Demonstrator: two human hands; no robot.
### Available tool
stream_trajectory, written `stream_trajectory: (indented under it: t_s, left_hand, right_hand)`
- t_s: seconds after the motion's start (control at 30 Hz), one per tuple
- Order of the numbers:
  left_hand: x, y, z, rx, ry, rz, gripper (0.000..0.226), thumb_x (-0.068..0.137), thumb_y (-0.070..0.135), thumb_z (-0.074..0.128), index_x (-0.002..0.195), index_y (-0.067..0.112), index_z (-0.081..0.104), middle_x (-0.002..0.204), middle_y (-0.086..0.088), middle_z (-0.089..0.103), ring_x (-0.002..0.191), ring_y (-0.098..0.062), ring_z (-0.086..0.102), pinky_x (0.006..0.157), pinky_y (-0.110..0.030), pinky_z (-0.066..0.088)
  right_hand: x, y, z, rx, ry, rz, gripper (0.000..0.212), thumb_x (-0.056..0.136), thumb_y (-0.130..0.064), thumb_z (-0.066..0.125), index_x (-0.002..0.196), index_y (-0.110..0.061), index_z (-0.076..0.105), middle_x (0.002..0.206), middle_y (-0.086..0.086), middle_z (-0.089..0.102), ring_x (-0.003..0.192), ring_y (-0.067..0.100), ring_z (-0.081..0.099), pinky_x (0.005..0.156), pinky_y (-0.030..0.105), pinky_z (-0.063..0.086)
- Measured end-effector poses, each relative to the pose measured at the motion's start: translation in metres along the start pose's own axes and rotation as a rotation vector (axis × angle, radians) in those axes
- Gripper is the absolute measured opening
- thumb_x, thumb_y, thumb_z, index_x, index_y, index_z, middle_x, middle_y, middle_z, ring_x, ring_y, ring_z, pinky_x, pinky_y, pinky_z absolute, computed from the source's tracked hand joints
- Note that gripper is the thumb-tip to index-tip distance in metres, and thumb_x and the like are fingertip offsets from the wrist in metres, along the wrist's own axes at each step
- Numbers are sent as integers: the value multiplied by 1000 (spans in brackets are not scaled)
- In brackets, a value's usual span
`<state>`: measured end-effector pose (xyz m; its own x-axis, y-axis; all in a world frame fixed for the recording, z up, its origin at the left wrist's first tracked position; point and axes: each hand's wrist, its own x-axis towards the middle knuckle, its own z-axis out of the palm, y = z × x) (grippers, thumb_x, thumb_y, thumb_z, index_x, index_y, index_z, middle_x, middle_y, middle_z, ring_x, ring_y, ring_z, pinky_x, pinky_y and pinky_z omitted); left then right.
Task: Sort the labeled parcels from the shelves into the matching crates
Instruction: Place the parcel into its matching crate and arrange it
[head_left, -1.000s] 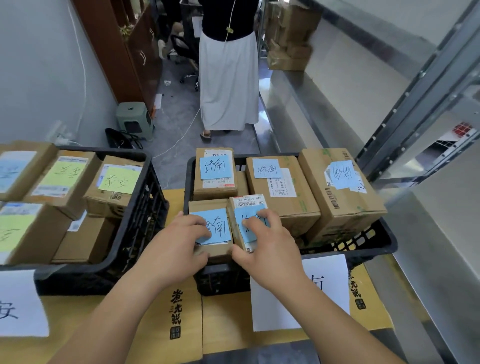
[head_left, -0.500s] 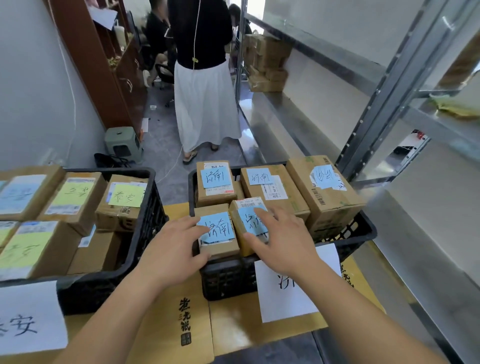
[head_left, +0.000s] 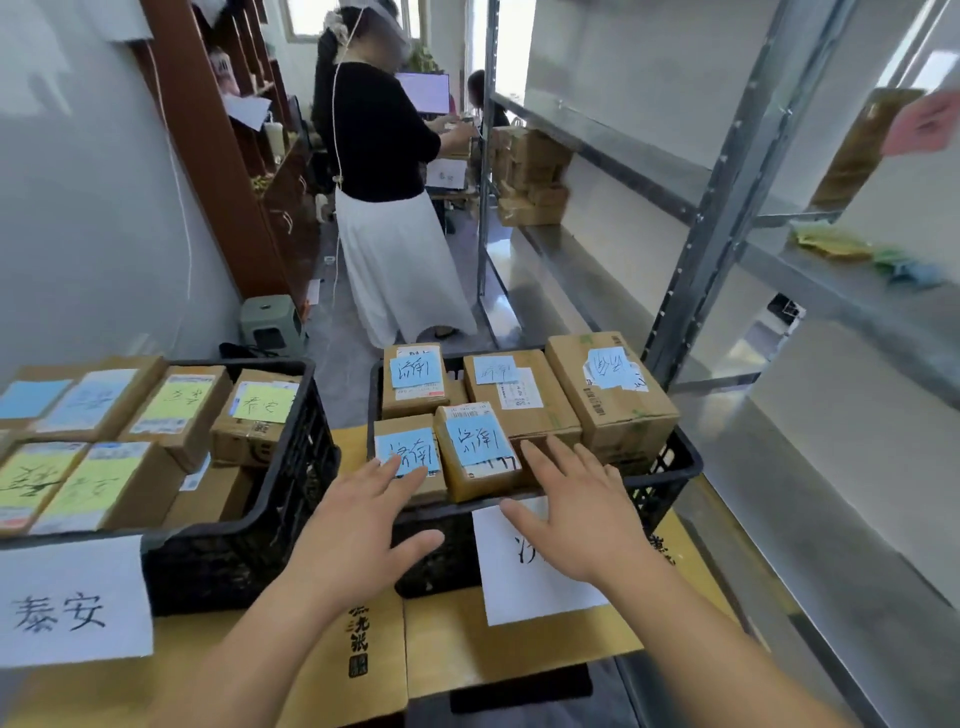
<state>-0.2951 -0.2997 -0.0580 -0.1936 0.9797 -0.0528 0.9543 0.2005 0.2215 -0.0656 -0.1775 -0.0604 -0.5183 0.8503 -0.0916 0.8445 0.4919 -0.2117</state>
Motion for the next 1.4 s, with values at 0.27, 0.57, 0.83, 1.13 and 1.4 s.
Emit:
stream_trajectory:
  t_s: [0.27, 0.57, 0.83, 1.13, 1.4]
  left_hand:
    - [-22, 48, 9, 103, -24, 133, 92, 78, 88, 5, 158, 43, 7, 168, 6, 6, 155, -18, 1, 126, -44, 6]
    - [-16, 100, 28, 143, -35, 447, 95, 76, 89, -3, 158, 45, 9, 168, 6, 8, 155, -19, 5, 126, -46, 5]
    - [-32, 149, 49, 137, -140, 788, 88, 79, 85, 1, 158, 45, 4, 169, 6, 4, 156, -20, 1, 125, -45, 2]
    - [-119, 223, 78, 128, -182, 1083, 81, 89, 81, 11, 159, 41, 5, 169, 4, 9, 155, -20, 3, 125, -48, 6]
    - [-226, 312, 90, 122, -202, 1250, 91, 78, 83, 1, 159, 41, 5, 169, 4, 7, 155, -19, 5, 125, -46, 3]
  right_hand:
    - [-65, 32, -5, 35, 18, 95, 82, 94, -78, 30, 161, -41, 2, 172, -5, 6, 158, 26, 1, 125, 54, 5]
    - [-161, 50, -5, 79, 109, 395, 81, 94, -75, 34, 162, -41, 4, 172, -4, 4, 158, 26, 0, 126, 53, 1]
    - [-265, 41, 14, 110, 195, 706, 79, 95, -75, 34, 161, -40, 9, 172, -4, 7, 158, 23, 2, 126, 53, 5]
    - [-406, 26, 36, 133, 219, 1005, 79, 96, -74, 33, 161, -40, 7, 172, -5, 6, 158, 21, 1, 125, 49, 5]
    - [-546, 28, 46, 162, 296, 1175, 79, 95, -75, 32, 161, -40, 8, 171, -6, 9, 158, 20, 3, 126, 49, 10]
